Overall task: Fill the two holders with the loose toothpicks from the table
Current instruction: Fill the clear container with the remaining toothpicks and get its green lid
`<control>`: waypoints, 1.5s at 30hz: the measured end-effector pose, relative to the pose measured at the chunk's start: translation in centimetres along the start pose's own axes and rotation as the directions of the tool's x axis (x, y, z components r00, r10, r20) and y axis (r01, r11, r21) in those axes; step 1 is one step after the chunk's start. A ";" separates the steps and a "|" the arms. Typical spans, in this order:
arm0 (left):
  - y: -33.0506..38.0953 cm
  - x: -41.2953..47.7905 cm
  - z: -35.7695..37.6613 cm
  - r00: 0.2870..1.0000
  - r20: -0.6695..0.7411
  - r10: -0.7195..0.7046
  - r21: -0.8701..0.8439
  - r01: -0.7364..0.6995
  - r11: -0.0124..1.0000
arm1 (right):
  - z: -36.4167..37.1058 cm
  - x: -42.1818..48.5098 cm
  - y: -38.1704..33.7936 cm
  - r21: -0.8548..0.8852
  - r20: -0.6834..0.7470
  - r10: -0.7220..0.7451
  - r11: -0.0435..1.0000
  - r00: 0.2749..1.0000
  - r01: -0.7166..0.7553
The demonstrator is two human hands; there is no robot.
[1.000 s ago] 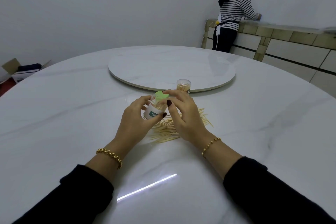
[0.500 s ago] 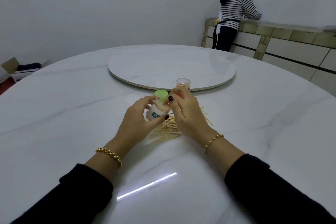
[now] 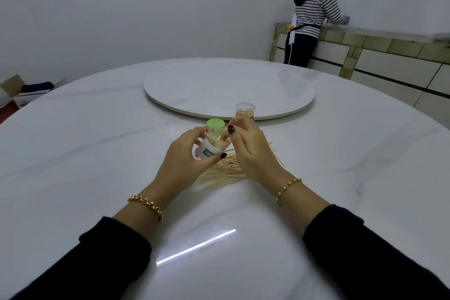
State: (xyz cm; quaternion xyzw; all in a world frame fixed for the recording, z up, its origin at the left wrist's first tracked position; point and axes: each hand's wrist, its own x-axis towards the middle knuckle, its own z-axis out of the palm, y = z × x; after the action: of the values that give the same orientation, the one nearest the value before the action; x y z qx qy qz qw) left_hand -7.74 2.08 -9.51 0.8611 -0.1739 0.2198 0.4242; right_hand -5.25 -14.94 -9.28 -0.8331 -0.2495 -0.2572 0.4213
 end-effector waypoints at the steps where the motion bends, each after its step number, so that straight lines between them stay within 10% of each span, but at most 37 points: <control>1: 0.0 0.0 0.0 1.000 0.004 -0.005 0.004 0.005 1.000 | -0.1 0.0 -0.1 0.029 -0.012 0.011 1.000 1.000 -0.011; 20: 0.2 0.0 0.0 0.999 0.032 0.002 0.011 -0.003 1.000 | -2.3 -0.8 -0.2 0.334 -0.074 0.134 0.937 0.988 -0.102; 33: 0.5 -0.3 0.3 0.999 0.047 -0.004 -0.027 0.005 1.000 | -8.9 -3.0 6.5 -0.406 0.033 0.299 0.876 0.954 -0.260; 45: 0.9 -0.5 0.3 0.999 0.053 -0.006 -0.030 0.007 1.000 | -7.3 -3.2 5.2 -0.422 0.178 0.208 0.899 0.962 -0.116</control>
State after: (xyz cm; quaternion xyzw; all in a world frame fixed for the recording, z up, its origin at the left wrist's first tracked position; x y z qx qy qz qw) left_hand -8.48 1.37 -9.34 0.8606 -0.1857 0.1928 0.4333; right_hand -5.96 -24.31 -10.60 -0.9436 -0.1646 -0.1741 0.2284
